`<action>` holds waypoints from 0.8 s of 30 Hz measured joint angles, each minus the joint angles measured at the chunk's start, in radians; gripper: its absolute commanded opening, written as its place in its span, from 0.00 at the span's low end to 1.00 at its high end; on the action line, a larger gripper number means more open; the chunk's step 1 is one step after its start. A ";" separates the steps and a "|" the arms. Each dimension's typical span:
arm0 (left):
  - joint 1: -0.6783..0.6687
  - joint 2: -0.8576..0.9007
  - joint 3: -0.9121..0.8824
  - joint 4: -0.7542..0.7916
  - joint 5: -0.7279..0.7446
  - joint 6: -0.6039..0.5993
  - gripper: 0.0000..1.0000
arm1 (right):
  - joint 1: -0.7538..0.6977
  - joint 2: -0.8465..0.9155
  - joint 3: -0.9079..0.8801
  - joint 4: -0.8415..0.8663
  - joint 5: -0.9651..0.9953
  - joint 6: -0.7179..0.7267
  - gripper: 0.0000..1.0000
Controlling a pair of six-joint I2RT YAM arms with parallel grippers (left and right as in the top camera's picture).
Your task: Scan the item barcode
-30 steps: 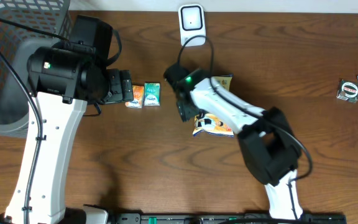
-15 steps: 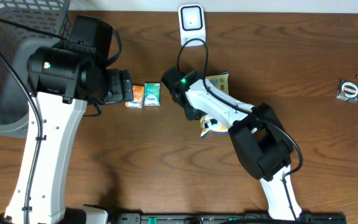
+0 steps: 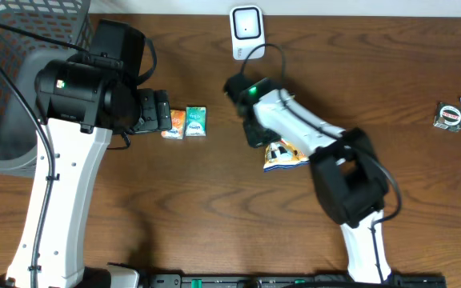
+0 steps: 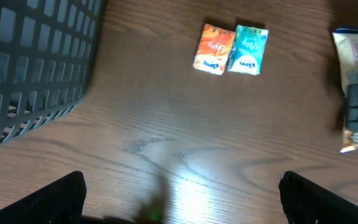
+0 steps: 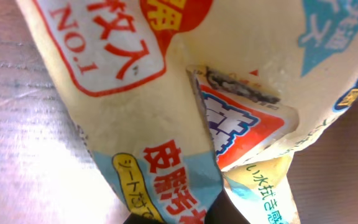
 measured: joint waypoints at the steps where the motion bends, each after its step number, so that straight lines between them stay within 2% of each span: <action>1: 0.000 0.000 0.000 0.000 0.000 0.000 0.98 | -0.023 -0.016 0.000 -0.004 -0.055 -0.020 0.01; 10: 0.000 0.000 0.000 0.000 0.000 0.000 0.98 | -0.245 -0.215 0.002 -0.016 -0.726 -0.251 0.01; 17: 0.000 0.000 0.000 0.000 0.000 0.000 0.98 | -0.346 -0.220 -0.070 0.030 -1.233 -0.404 0.01; 21: 0.000 0.000 0.000 0.001 0.000 0.000 0.98 | -0.348 -0.198 -0.200 0.157 -1.387 -0.418 0.01; 24: 0.000 0.000 0.000 0.000 0.000 0.000 0.98 | -0.360 -0.172 -0.294 0.259 -1.427 -0.381 0.01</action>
